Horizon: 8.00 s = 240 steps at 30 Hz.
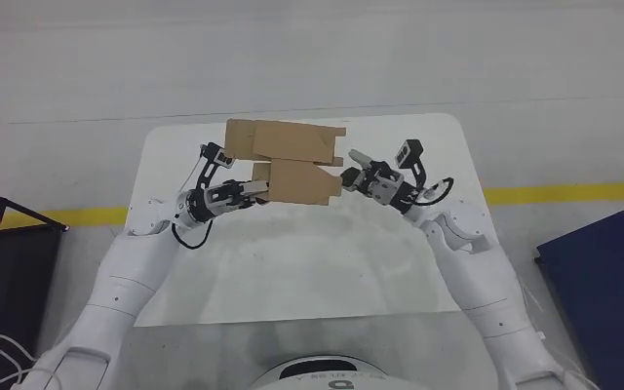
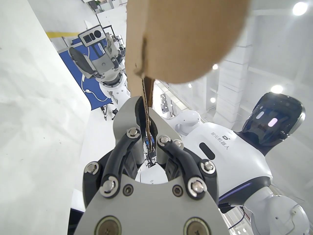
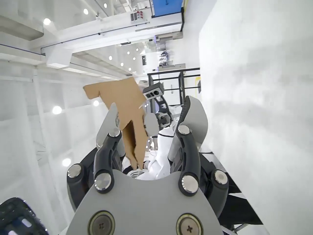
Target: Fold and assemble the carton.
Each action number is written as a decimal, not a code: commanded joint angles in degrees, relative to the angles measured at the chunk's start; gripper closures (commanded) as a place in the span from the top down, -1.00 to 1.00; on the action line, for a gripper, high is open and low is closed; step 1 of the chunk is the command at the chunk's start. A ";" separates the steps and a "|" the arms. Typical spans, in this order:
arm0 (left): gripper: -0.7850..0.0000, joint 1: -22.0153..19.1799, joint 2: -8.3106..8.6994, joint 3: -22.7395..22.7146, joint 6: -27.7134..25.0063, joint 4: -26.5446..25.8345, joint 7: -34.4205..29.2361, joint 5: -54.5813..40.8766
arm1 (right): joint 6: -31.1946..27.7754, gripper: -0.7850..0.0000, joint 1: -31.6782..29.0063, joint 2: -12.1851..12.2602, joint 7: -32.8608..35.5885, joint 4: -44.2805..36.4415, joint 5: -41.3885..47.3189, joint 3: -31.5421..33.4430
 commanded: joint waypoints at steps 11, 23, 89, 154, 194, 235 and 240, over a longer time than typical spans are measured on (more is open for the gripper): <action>-1.00 0.00 0.00 0.00 0.00 0.00 0.00 0.00 | -0.08 -0.05 3.06 -0.36 1.34 2.18 2.25 -1.94; -1.00 0.00 0.00 0.00 0.00 0.00 0.00 0.00 | 0.54 -0.18 1.13 0.26 8.08 -3.63 1.48 -2.16; -1.00 0.00 0.00 0.00 0.00 0.00 0.00 0.00 | 2.39 0.65 6.42 1.88 7.97 -4.32 -8.37 -5.51; 0.75 0.00 0.00 0.00 0.00 0.00 0.00 0.00 | -9.80 -1.00 2.95 0.46 -18.47 -6.03 -22.11 -10.11; 1.00 3.34 -0.40 -2.16 3.67 -7.60 19.37 4.19 | -20.08 -1.00 1.79 -2.52 -38.38 -6.02 -34.96 -17.49; -1.00 2.23 -3.21 -2.50 3.85 -5.01 11.07 -2.62 | -20.63 0.74 -0.61 -4.11 -39.64 -9.73 -47.37 -16.11; -1.00 2.48 -3.18 -3.18 3.93 -5.55 10.13 -1.50 | -19.34 0.36 -0.46 -4.36 -39.25 -10.00 -48.76 -16.66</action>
